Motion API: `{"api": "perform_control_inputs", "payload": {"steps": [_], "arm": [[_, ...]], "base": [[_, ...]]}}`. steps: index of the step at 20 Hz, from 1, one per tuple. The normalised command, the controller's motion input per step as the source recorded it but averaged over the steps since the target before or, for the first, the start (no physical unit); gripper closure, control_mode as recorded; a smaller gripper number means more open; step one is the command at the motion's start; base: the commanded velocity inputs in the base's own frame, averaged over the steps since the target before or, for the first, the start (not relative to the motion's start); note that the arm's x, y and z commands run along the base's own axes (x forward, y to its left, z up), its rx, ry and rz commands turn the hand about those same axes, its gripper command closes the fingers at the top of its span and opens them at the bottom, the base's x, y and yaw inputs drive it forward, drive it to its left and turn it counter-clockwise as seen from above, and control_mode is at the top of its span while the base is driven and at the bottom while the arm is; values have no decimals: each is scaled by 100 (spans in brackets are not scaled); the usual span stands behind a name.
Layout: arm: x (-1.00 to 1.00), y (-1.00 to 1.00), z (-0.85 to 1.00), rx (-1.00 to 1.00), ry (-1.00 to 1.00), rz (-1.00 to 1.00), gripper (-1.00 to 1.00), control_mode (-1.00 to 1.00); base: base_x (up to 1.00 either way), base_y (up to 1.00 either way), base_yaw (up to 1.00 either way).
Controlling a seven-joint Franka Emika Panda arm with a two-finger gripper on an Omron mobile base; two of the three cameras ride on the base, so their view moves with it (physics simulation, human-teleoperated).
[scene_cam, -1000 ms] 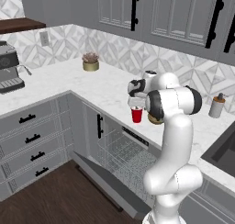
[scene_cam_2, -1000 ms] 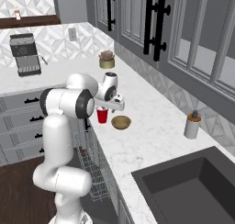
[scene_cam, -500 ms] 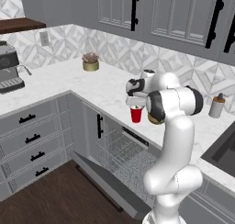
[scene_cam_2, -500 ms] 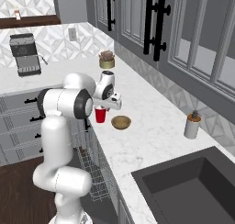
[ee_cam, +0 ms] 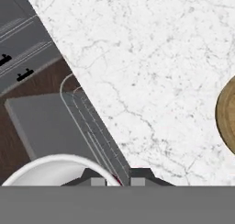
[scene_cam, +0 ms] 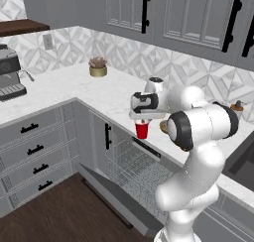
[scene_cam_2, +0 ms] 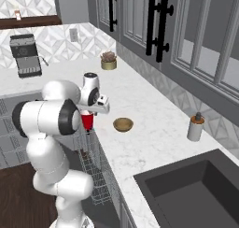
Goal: Pick up the cup and bowl from the counter, place them in the dishwasher, and close the dishwasher door.
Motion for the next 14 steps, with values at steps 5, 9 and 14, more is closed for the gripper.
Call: {"api": "perform_control_inputs", "payload": {"steps": [5, 9, 14], "arm": [[-63, 98, -10, -25, -14, -1, 100, -100], [-3, 72, -30, -27, -4, -7, 100, -100], [13, 38, -39, -19, 0, -9, 100, -100]], "base": [[0, 0, 0], [0, 0, 0], [0, 0, 0]]}}
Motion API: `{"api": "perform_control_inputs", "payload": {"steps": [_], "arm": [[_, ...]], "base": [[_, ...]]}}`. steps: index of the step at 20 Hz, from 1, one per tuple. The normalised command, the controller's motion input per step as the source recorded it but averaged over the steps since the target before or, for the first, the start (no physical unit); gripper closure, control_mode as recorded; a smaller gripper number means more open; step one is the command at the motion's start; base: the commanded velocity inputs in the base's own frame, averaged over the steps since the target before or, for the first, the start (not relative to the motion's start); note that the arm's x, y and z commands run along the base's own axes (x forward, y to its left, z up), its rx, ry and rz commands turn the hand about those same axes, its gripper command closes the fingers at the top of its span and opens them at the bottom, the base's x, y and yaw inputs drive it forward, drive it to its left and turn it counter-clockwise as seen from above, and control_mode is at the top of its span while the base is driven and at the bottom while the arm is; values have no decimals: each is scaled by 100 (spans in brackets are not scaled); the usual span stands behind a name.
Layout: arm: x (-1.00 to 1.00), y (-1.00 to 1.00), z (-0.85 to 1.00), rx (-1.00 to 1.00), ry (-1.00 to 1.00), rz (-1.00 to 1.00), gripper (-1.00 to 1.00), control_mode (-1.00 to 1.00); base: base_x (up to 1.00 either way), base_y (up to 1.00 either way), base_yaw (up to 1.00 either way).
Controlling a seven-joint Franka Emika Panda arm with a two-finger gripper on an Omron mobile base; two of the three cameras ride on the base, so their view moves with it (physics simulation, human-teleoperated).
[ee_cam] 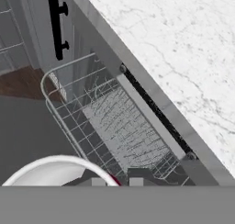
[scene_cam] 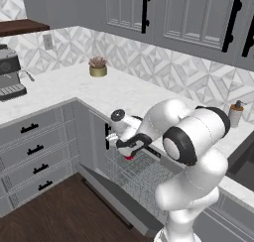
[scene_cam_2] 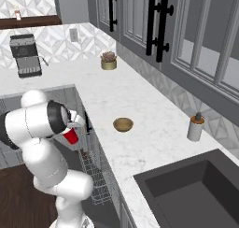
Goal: Pick up the cup and bowl from the counter, place them in the dishwasher, and close the dishwasher door.
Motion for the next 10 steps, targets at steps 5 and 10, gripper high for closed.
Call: {"api": "perform_control_inputs", "payload": {"steps": [5, 10], "arm": [[18, 18, -51, -13, -1, -8, 100, -100], [12, 2, -47, -13, -7, -11, 100, -100]], "base": [[0, 0, 0], [0, 0, 0]]}}
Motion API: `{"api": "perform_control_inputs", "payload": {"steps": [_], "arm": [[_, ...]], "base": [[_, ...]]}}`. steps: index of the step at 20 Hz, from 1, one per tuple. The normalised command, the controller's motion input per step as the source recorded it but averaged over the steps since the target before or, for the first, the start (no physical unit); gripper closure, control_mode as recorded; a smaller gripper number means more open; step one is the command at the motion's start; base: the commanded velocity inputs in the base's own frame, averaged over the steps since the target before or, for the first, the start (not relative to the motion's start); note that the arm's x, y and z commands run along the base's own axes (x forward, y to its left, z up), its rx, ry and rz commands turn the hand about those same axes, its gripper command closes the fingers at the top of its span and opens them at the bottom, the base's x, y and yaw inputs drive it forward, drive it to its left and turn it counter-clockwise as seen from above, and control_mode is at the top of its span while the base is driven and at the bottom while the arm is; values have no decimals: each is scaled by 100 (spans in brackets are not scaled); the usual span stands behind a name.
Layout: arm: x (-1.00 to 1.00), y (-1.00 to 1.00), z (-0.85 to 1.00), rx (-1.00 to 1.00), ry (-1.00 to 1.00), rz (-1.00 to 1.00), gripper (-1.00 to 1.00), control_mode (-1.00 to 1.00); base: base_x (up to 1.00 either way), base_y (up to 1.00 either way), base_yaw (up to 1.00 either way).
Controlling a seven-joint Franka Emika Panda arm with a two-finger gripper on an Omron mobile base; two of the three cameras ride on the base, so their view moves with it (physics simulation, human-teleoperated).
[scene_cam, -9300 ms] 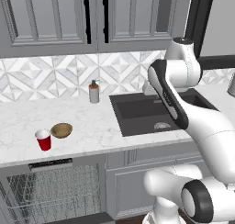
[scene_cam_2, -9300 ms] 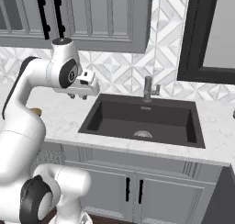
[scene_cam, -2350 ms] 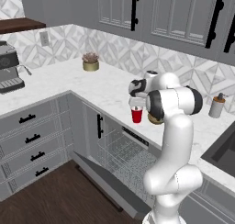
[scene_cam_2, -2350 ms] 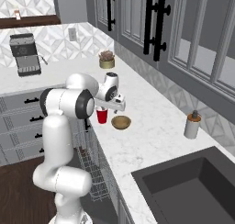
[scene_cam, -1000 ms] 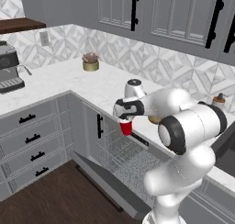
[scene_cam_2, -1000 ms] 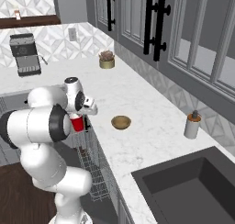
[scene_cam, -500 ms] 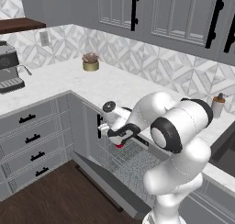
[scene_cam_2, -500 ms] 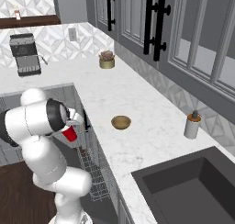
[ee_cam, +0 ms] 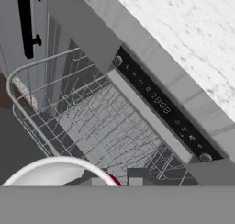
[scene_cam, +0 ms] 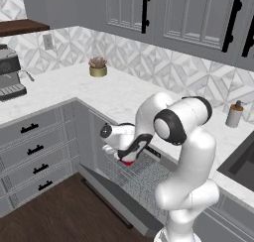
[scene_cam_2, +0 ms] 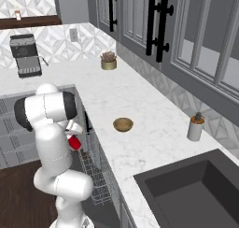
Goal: Pick up the cup and bowl from the counter, place them in the dishwasher, and close the dishwasher door.
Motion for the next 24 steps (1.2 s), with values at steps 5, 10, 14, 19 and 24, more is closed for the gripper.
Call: {"api": "perform_control_inputs", "payload": {"steps": [5, 10, 14, 19, 24], "arm": [[2, 0, -29, -12, -10, -17, 100, -100], [11, 0, -20, -7, -9, -17, 100, -100], [24, 0, -18, -6, -9, -18, 100, -100], [16, 0, -21, -4, -7, -17, 100, -100], [26, -5, -28, -6, -7, -18, 100, -100]], "base": [[0, 0, 0], [0, 0, 0], [0, 0, 0], [0, 0, 0], [0, 0, 0]]}}
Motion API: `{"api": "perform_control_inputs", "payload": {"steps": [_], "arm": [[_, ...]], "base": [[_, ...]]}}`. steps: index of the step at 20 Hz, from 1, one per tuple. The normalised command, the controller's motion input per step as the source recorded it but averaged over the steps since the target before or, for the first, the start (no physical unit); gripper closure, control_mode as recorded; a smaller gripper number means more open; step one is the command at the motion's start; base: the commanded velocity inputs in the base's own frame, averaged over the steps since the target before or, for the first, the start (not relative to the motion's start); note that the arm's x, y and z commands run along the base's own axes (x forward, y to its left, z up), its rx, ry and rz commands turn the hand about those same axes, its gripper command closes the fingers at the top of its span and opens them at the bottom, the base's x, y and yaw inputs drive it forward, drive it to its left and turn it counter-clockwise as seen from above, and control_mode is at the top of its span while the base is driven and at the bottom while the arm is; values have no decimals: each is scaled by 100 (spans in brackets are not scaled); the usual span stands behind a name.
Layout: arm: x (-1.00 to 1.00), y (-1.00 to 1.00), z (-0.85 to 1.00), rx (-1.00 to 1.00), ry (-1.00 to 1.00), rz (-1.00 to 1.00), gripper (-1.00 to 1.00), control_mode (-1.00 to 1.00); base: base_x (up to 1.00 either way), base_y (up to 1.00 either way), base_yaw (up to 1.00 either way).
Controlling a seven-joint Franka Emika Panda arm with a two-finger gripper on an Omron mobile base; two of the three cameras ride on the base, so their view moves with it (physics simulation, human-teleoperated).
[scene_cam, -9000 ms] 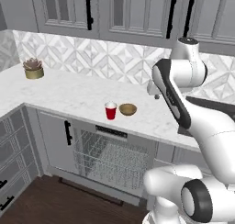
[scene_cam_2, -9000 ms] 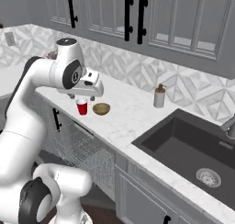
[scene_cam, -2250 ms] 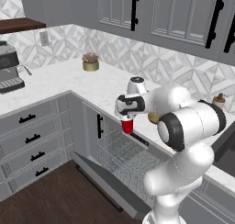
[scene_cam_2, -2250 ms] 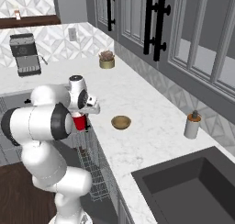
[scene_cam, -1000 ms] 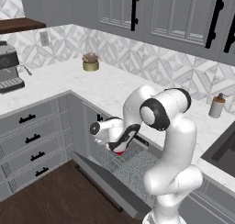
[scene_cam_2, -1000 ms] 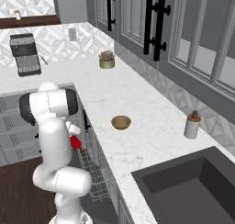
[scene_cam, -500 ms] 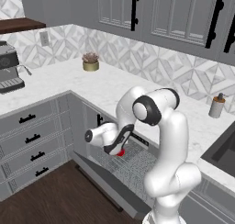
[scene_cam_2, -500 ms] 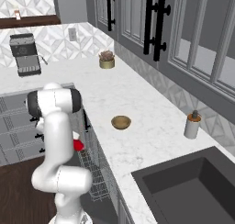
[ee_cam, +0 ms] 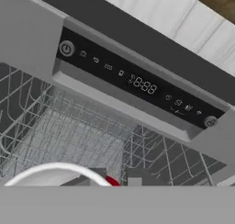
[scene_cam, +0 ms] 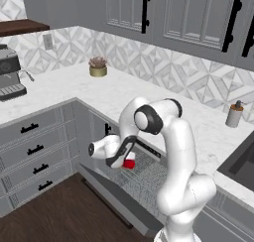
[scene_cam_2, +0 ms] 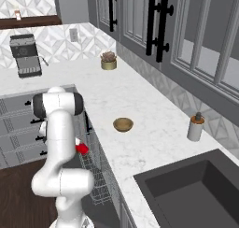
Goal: Pick up the cup and bowl from the counter, place them in the dishwasher, and close the dishwasher door.
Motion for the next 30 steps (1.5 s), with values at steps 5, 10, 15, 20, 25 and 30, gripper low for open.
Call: {"api": "perform_control_inputs", "payload": {"steps": [5, 10, 15, 20, 25, 30], "arm": [[25, -11, -20, -5, -6, -19, 100, -100], [17, -13, -16, -4, -5, -18, 100, -100], [7, -16, -18, -3, -3, -17, 100, -100], [4, -15, -26, -3, -7, -14, 100, -100], [0, -5, -28, -1, -7, -9, 100, -100], [0, 0, -30, 0, -8, -5, -100, -100]], "base": [[0, 0, 0], [0, 0, 0], [0, 0, 0], [0, 0, 0], [0, 0, 0], [0, 0, 0]]}}
